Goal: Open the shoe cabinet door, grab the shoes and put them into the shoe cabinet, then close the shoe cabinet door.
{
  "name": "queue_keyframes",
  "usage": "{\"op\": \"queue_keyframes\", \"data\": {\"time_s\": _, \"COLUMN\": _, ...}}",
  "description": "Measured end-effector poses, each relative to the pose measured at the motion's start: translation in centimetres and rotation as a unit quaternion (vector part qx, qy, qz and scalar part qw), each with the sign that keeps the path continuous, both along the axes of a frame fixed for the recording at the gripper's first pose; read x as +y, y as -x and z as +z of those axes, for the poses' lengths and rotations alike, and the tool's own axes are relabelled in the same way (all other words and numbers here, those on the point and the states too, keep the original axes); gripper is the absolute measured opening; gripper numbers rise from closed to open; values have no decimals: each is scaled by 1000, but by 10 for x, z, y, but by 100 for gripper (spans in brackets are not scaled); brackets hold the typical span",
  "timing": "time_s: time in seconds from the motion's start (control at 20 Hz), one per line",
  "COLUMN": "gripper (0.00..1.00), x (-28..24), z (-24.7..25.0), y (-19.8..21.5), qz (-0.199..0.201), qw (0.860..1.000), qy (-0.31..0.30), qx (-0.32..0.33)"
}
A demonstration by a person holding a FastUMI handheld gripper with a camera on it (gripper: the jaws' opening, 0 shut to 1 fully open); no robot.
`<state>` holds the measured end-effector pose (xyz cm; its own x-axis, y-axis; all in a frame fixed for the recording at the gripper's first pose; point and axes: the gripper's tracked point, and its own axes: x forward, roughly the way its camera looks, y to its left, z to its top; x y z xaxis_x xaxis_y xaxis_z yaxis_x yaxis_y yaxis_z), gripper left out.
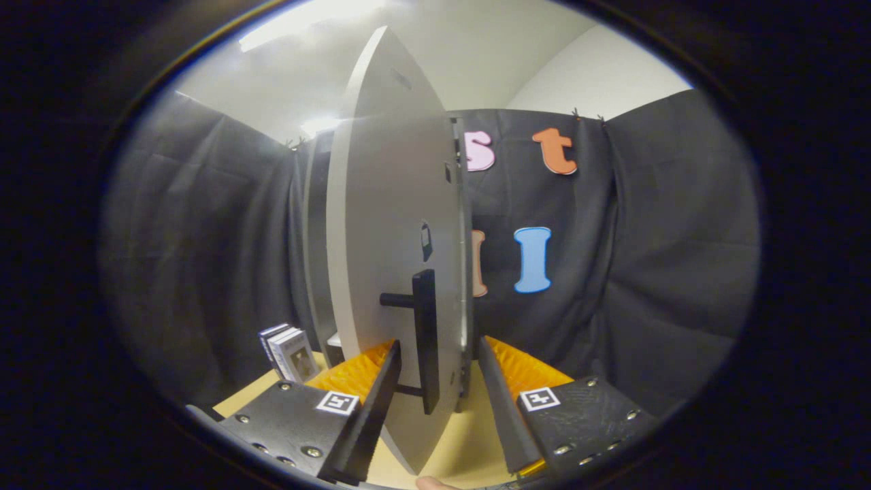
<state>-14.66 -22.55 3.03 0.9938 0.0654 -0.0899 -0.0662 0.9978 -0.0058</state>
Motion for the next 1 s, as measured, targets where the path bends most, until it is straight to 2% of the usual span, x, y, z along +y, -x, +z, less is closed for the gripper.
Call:
{"op": "queue_keyframes", "data": {"time_s": 0.35, "gripper": 71, "x": 62, "z": -15, "y": -38, "qz": 38, "qw": 999, "qy": -28, "qx": 18}}
{"op": "queue_keyframes", "data": {"time_s": 0.5, "gripper": 73, "x": 87, "z": -17, "y": -53, "qz": 57, "qw": 998, "qy": -22, "qx": 15}}
{"op": "queue_keyframes", "data": {"time_s": 0.65, "gripper": 76, "x": 109, "z": -19, "y": -73, "qz": 61, "qw": 998, "qy": -8, "qx": 11}}
{"op": "queue_keyframes", "data": {"time_s": 0.7, "gripper": 79, "x": 122, "z": -22, "y": -78, "qz": 64, "qw": 998, "qy": -10, "qx": 11}}
{"op": "queue_keyframes", "data": {"time_s": 1.0, "gripper": 80, "x": 170, "z": -29, "y": -118, "qz": 68, "qw": 998, "qy": -11, "qx": 12}}
